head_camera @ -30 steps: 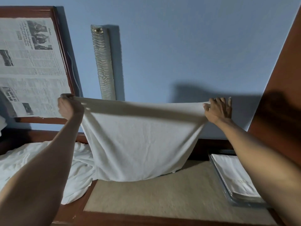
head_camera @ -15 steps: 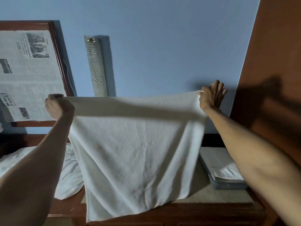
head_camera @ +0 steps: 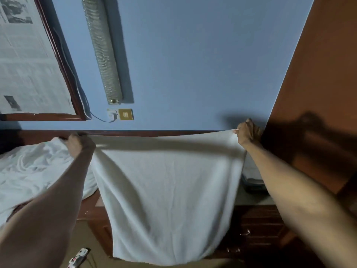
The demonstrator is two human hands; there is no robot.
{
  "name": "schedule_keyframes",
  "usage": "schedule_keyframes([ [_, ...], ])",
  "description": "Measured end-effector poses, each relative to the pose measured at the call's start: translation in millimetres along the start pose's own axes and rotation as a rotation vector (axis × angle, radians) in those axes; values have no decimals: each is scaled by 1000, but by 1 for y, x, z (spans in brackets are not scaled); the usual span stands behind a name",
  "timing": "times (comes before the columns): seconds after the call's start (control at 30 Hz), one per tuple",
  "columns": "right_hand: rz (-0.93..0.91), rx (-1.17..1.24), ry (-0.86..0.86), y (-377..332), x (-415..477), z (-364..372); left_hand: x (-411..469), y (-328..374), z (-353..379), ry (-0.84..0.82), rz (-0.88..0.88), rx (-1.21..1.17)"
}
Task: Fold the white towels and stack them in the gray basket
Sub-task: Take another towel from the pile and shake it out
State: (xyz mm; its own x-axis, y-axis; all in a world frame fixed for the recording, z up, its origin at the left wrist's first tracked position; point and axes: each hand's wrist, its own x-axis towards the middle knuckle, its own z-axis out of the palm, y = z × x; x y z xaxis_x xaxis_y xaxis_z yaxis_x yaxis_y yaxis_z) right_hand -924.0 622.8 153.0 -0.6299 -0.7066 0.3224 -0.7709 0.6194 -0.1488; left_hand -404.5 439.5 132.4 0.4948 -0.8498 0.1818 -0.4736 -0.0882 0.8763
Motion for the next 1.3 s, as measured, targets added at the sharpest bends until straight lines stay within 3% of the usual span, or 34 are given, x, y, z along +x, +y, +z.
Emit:
schedule_keyframes([
  [0.3, 72, -119, -230, 0, 4, 102, 2, -62, 83, -125, -143, 116],
  [0.57, 77, -246, -327, -34, 102, 184, 79, -70, 204, -200, -186, 177],
  [0.7, 149, -192, -377, -54, 158, 231, 125, -77, 262, -252, -216, 232],
  [0.87, 232, -58, -395, -69, 206, 289, 161, -73, 331, -502, -264, 188],
  [1.1, 266, 234, -313, -76, 275, 348, 205, -77, 412, -250, -343, -116],
  [1.3, 280, 276, -280, -76, 297, 417, 207, -109, 480, -264, -347, -93],
])
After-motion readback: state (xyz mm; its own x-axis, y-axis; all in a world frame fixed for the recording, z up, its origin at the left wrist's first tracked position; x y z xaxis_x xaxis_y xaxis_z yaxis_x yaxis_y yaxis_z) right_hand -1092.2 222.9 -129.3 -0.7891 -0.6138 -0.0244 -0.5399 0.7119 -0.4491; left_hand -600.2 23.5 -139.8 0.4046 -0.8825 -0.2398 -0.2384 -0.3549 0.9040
